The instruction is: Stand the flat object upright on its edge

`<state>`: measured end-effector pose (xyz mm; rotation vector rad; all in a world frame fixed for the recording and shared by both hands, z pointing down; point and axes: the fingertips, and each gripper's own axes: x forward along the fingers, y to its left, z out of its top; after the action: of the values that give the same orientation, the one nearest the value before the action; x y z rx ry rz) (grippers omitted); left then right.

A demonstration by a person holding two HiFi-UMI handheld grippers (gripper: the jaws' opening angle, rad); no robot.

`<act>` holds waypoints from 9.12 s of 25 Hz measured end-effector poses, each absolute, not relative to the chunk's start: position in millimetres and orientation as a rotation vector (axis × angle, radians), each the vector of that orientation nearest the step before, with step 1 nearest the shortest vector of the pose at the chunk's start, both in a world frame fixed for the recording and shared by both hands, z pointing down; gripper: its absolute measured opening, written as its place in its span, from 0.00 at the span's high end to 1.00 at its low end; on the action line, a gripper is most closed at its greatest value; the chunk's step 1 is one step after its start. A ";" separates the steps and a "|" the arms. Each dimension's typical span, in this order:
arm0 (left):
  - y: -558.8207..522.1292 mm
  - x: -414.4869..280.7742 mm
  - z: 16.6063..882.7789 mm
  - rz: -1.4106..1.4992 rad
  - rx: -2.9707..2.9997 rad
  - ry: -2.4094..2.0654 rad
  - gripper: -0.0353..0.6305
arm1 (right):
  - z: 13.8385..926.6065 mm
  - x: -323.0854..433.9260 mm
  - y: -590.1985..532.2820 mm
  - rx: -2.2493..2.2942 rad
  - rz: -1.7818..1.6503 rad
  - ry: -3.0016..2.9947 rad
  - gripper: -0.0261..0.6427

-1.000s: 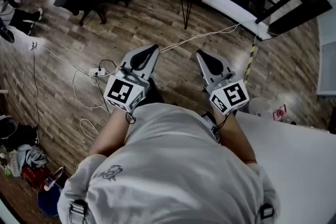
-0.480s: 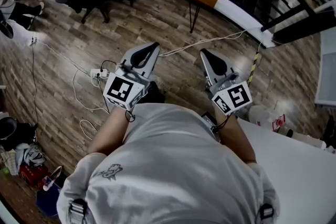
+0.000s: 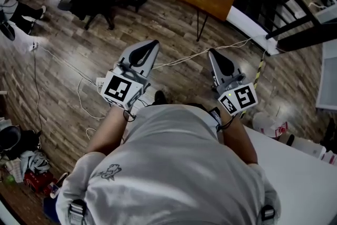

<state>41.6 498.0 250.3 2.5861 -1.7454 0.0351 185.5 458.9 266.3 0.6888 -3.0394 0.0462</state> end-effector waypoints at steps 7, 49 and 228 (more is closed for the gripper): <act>467.1 19.8 254.2 0.036 2.563 -1.750 0.93 | 281.1 169.1 426.3 0.682 0.103 -3.022 0.91; 177.4 34.3 271.6 0.021 2.517 -1.764 0.93 | 291.7 175.9 143.2 0.636 0.169 -3.053 0.91; -327.5 -157.1 692.7 0.597 1.912 -0.857 0.52 | 694.1 36.2 -327.0 0.827 1.310 -2.133 0.60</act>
<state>-157.1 -327.5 692.7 1.9120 -0.8568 0.5967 36.2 -327.0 694.1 0.8267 -2.1325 1.3097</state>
